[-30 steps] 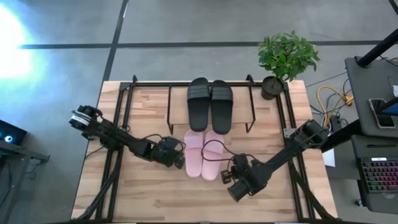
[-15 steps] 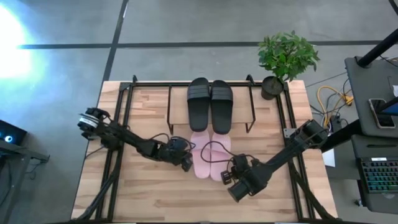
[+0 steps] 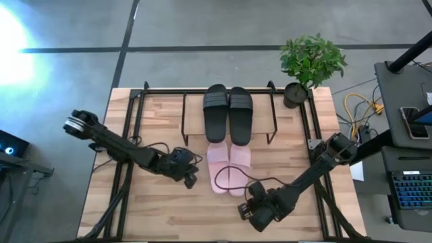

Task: Pick and place slides into the shelf
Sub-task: Put the right pink slide under the shelf

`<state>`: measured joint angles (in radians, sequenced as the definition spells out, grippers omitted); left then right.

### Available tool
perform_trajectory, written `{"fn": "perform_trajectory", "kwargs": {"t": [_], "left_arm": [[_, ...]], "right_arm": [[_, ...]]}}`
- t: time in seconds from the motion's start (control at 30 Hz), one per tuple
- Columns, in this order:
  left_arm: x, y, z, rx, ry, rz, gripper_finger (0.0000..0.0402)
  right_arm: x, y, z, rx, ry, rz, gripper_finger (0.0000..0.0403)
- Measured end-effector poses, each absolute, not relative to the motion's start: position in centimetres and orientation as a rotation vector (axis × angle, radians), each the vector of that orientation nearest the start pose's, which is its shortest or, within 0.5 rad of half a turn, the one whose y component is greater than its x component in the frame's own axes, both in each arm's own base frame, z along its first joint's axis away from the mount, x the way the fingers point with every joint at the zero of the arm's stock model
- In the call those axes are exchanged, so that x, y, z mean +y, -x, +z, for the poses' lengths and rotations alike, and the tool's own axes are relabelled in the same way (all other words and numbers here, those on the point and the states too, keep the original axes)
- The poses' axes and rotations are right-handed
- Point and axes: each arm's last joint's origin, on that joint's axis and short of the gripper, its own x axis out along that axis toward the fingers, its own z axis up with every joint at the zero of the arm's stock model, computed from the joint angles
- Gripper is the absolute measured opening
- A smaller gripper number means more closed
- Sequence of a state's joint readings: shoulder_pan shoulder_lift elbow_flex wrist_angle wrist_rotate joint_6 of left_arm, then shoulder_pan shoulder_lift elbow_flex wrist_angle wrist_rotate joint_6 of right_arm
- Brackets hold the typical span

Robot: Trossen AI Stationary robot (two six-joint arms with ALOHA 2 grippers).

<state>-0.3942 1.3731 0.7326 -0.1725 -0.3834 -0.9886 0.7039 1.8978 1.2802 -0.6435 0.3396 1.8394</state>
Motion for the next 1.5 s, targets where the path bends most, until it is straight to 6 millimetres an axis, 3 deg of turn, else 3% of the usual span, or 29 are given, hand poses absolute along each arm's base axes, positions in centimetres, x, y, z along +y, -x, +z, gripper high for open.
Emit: {"fn": "perform_trajectory", "kwargs": {"t": [0.2, 0.57, 0.93, 1.3, 1.5], "left_arm": [[-9.4, -23.3, 20.4, 0.702, 0.583, 0.367, 0.0017], [-9.7, -22.8, 19.9, 0.746, 0.548, 0.371, 0.0017], [-9.7, -22.7, 19.5, 0.761, 0.537, 0.376, 0.0017], [-9.6, -22.6, 19.4, 0.766, 0.533, 0.378, 0.0017], [-9.7, -22.6, 19.4, 0.766, 0.533, 0.377, 0.0017]], "right_arm": [[22.9, -29.9, 15.2, 0.893, -1.098, -0.774, 0.0009], [22.1, -31.7, 14.2, 0.836, -1.162, -0.769, 0.0009], [17.7, -31.7, 13.5, 0.845, -0.979, -1.029, 0.0009], [13.5, -33.8, 14.2, 0.816, -0.831, -1.012, 0.0009], [12.6, -33.7, 14.5, 0.768, -0.794, -1.064, 0.0009]]}}
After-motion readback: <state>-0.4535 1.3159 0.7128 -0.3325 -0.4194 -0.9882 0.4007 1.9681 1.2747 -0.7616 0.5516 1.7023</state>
